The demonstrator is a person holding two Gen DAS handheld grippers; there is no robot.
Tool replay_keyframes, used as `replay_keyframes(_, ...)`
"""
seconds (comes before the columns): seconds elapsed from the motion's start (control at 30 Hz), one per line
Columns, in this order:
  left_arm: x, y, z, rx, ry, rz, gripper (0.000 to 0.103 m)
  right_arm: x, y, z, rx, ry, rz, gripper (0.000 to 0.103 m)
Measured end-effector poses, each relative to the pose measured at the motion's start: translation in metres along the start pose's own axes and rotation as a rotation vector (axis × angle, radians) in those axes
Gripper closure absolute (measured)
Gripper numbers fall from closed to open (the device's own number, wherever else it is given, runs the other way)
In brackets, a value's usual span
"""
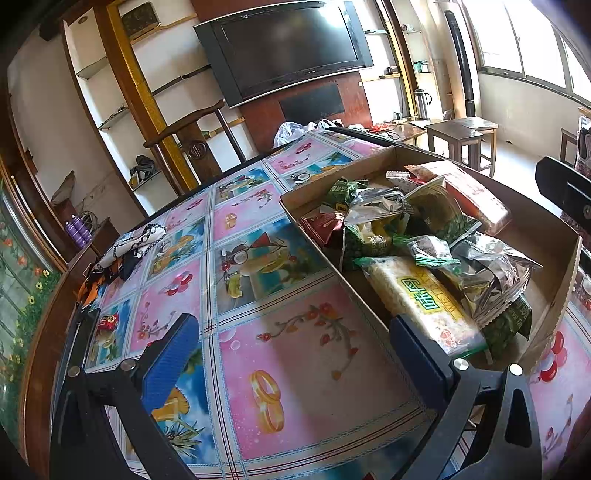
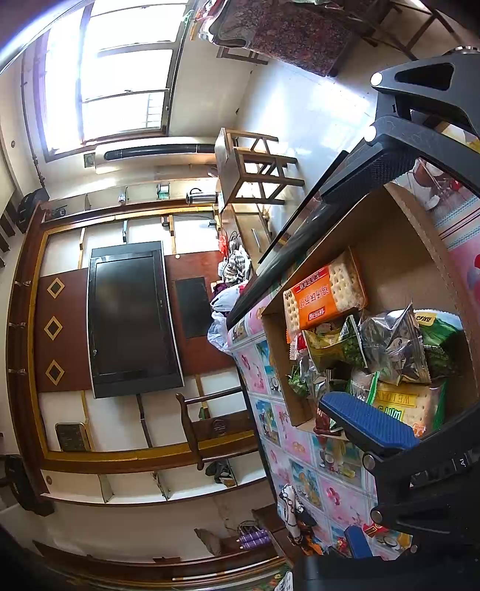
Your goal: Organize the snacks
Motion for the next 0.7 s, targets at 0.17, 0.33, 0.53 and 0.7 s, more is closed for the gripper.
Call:
replay_keyframes(0.17,-0.0006,-0.0003,-0.0001,-0.001,0.001,0.001,0.001,0.0002,0.0001,0.0001,0.001,0.0,-0.001,0.001)
replay_keyframes(0.33,-0.0004,-0.0003,0.0003,-0.002,0.001,0.001,0.001,0.0,0.0,0.0,0.0,-0.001,-0.002,0.001)
replay_keyframes(0.53,-0.0004,-0.0004,0.0009,-0.004,0.002,0.002,0.001,0.0011,0.0009,0.0002,0.001,-0.001,-0.003,0.001)
replay_keyframes(0.7,-0.0007,-0.0006,0.0009,-0.006,0.002,0.001,0.001,0.0013,0.0007,0.0004,0.0,0.0,-0.002,0.001)
Point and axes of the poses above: each gripper's, at about its wrist camera, not at the fingertips, and y roughly the way its jaws point, z to its right, x to its underside, the point moved 8 cm from there along y, roughly the way its jaws point, and after that the axes turned 9 degrees about -z, right-handed, at the moved point
